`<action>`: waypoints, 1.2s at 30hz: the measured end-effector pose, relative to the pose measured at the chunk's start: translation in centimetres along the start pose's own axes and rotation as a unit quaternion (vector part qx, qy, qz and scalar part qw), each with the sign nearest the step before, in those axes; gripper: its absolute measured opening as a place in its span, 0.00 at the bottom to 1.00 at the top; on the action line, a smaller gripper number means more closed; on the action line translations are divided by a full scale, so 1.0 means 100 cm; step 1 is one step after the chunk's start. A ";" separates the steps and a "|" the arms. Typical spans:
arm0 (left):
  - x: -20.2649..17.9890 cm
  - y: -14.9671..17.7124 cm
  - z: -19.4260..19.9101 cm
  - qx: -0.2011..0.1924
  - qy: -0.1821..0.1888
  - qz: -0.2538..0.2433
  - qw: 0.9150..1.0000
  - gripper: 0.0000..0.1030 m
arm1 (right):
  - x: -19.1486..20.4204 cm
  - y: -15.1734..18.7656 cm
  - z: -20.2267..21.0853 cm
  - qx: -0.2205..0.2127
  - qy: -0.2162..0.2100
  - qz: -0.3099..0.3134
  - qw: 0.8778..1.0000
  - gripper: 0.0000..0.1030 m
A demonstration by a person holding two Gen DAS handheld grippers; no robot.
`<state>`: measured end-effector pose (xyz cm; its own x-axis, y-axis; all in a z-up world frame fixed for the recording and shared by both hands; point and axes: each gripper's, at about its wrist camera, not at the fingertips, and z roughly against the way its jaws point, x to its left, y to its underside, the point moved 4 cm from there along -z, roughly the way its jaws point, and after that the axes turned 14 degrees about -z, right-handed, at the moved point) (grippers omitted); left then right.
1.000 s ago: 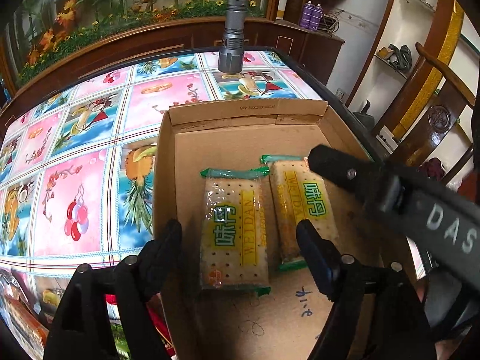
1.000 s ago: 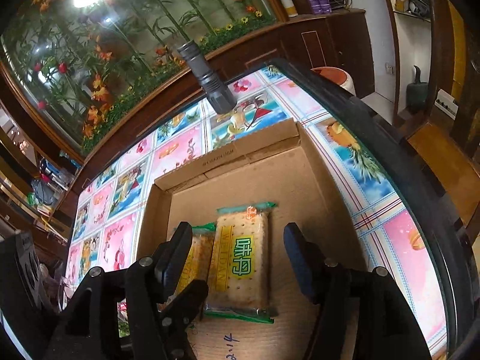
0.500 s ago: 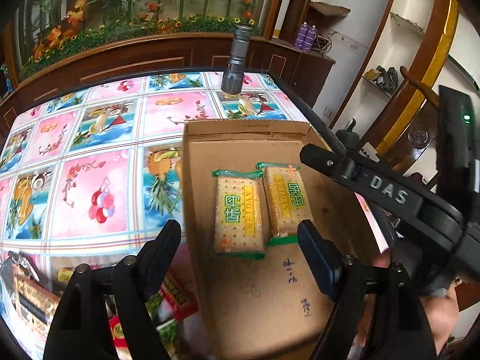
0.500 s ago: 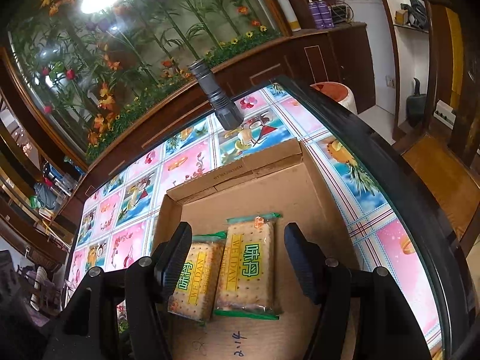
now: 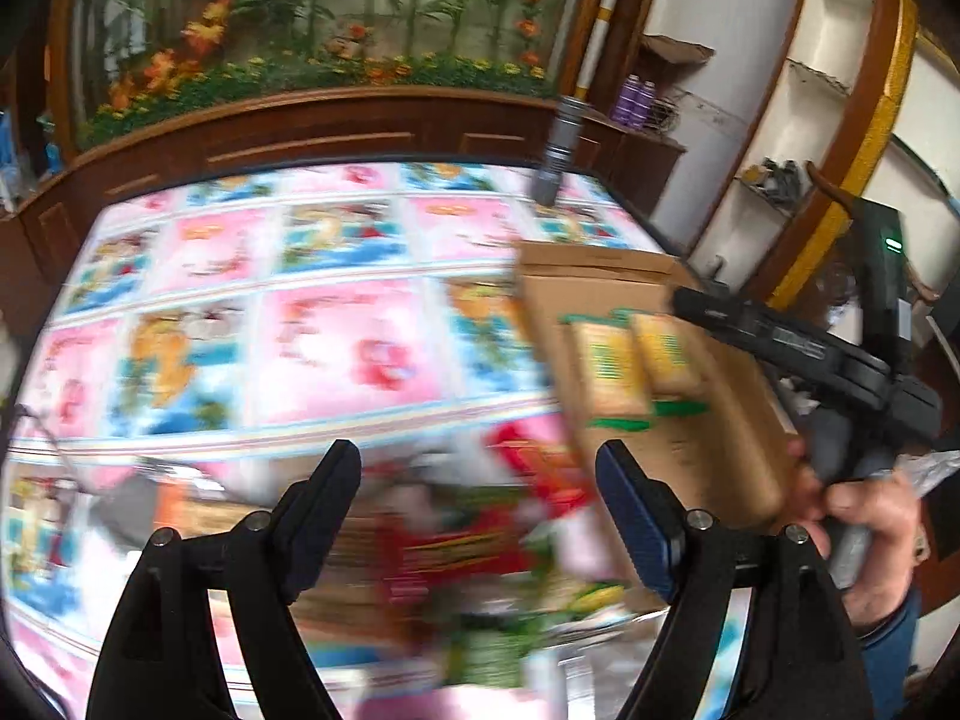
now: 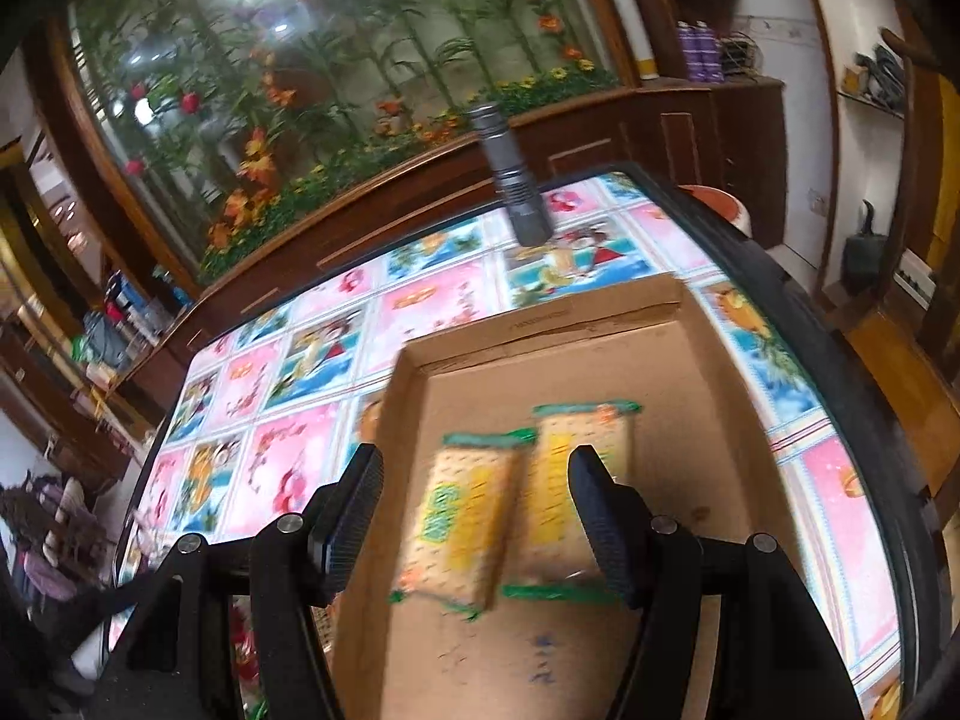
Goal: Organize snacks
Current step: 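Move the left tool and right tool back to the snack pile, then grasp the orange-edged barcode cracker pack with the left tool while the right tool grasps the silver foil pouch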
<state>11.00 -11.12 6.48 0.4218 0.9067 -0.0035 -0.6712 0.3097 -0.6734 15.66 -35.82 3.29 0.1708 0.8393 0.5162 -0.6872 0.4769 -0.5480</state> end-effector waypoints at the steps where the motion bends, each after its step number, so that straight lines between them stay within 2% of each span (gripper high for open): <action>1: 0.012 0.002 0.002 0.000 -0.012 0.003 1.000 0.80 | 0.006 0.004 0.001 0.001 -0.003 0.008 1.000 0.66; 3: 0.041 0.009 -0.002 0.010 -0.026 0.019 0.999 0.81 | 0.017 0.011 0.002 0.003 -0.012 0.023 1.000 0.67; 6: 0.077 0.021 -0.019 0.038 -0.016 0.052 0.998 0.81 | 0.028 0.019 0.003 0.006 -0.023 0.036 0.999 0.68; 10: 0.092 0.042 -0.033 0.069 0.013 0.056 0.996 0.81 | 0.033 0.023 0.000 0.011 -0.025 0.043 0.999 0.69; 12: 0.089 0.052 -0.025 0.068 0.029 0.039 0.996 0.81 | 0.033 0.025 -0.001 0.013 -0.023 0.042 0.999 0.69; 15: 0.078 0.074 -0.002 0.066 0.071 0.016 0.995 0.81 | 0.030 0.024 -0.002 0.016 -0.024 0.036 0.999 0.69; 18: 0.052 0.102 0.012 0.090 0.097 -0.037 0.991 0.82 | 0.029 0.024 0.000 0.016 -0.030 0.030 0.999 0.69; 19: 0.037 0.117 0.017 0.106 0.106 -0.064 0.987 0.82 | 0.029 0.024 0.000 0.016 -0.030 0.029 0.999 0.69; 20: 0.028 0.123 0.022 0.103 0.100 -0.089 0.986 0.82 | 0.029 0.024 0.001 0.015 -0.030 0.029 0.999 0.69; 23: 0.019 0.118 0.043 0.057 0.012 -0.146 0.988 0.82 | 0.028 0.024 0.002 0.013 -0.031 0.028 0.999 0.69; 24: 0.021 0.109 0.047 0.046 0.006 -0.145 0.988 0.82 | 0.028 0.023 0.002 0.012 -0.032 0.027 0.999 0.69; 27: 0.035 0.087 0.044 0.030 0.042 -0.105 0.993 0.83 | 0.027 0.022 0.003 0.010 -0.032 0.022 0.999 0.69; 30: 0.042 0.082 0.019 0.058 0.038 -0.105 0.992 0.83 | 0.024 0.021 0.002 0.012 -0.032 0.018 0.999 0.69; 33: 0.038 0.099 0.002 0.102 0.069 -0.109 0.986 0.83 | 0.023 0.019 0.004 0.011 -0.035 0.013 0.999 0.69; 36: 0.027 0.119 0.005 0.113 0.080 -0.137 0.981 0.83 | 0.026 0.020 0.007 0.011 -0.043 0.016 0.999 0.69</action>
<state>3.83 -4.87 -1.21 0.6840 0.7289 0.0269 -0.6291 0.6082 -0.4840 14.28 -32.86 4.05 0.0880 0.8280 0.5539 -0.7065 0.4438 -0.5513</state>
